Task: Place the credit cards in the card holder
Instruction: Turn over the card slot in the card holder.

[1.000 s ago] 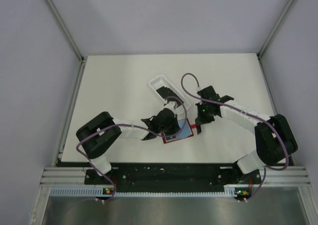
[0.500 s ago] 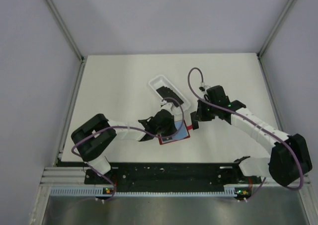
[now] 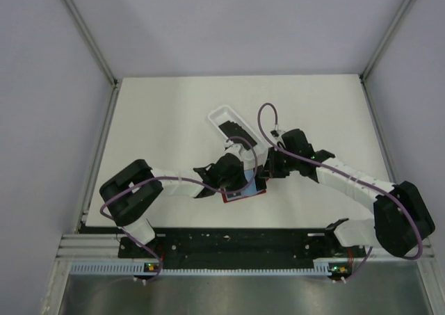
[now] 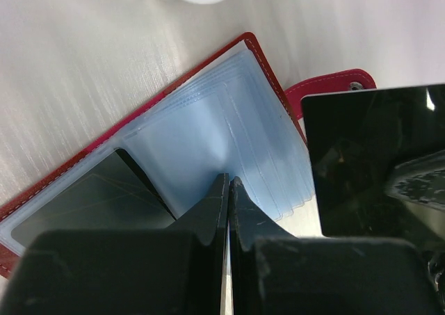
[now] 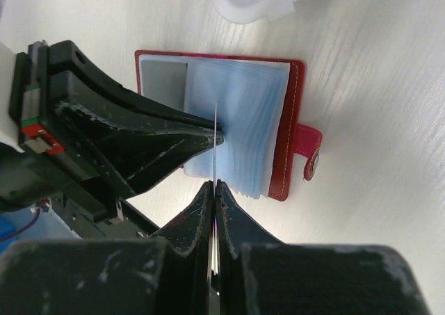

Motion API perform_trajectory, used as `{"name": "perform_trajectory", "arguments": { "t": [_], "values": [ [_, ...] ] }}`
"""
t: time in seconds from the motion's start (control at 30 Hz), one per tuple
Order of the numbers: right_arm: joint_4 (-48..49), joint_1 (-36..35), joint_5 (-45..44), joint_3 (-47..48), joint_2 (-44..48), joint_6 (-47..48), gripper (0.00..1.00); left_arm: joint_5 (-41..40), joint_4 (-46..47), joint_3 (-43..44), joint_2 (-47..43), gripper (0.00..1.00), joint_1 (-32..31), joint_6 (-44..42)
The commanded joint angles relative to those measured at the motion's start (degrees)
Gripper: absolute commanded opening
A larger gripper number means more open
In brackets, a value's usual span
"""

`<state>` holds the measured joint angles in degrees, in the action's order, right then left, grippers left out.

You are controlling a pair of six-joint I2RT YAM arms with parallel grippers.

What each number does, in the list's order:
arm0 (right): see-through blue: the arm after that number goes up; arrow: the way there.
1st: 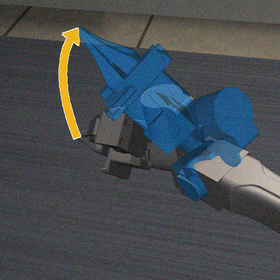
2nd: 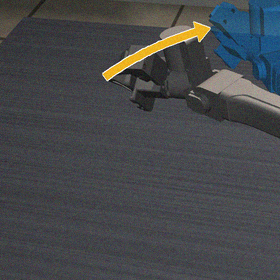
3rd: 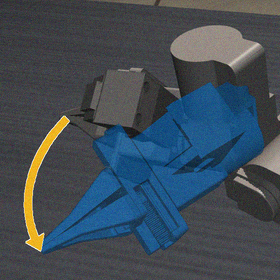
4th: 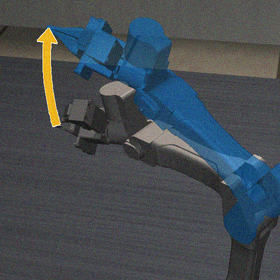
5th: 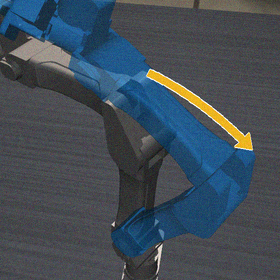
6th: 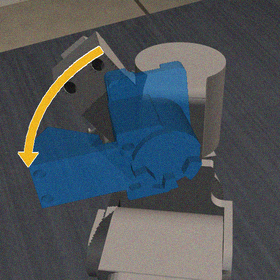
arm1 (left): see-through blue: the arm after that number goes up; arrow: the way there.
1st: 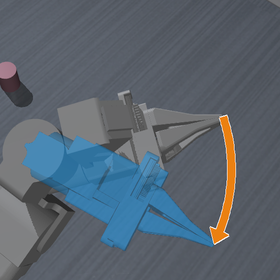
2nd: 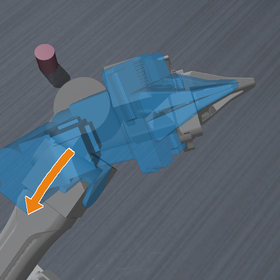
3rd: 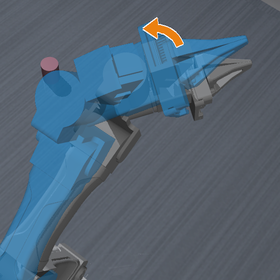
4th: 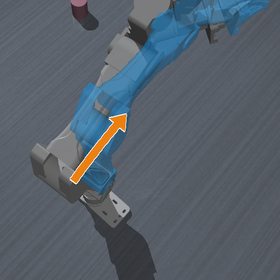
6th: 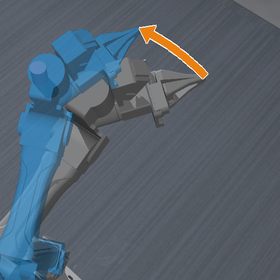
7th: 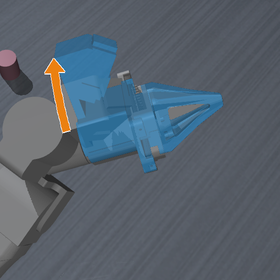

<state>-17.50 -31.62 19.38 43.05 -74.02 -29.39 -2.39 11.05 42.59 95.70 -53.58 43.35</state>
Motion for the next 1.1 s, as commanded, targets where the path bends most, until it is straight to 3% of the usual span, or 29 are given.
{"name": "perform_trajectory", "arguments": {
  "t": [0.0, 0.67, 1.07],
  "values": [
    [7.73, -0.73, -1.01, -2.87, 0.1, -5.32, 0.0, -1.3, -6.13, -1.19, 0.63, 0.0, -0.03, -1.08],
    [13.1, -1.69, 1.02, -5.43, -6.92, -6.56, 0.0, -1.21, -6.21, -1.1, 0.8, 0.0, -0.12, -0.99],
    [8.53, -2.05, -4.34, -4.29, -8.25, -5.59, 0.0, -1.47, -6.65, -1.02, 0.63, 0.0, -0.21, -0.99]
  ]
}}
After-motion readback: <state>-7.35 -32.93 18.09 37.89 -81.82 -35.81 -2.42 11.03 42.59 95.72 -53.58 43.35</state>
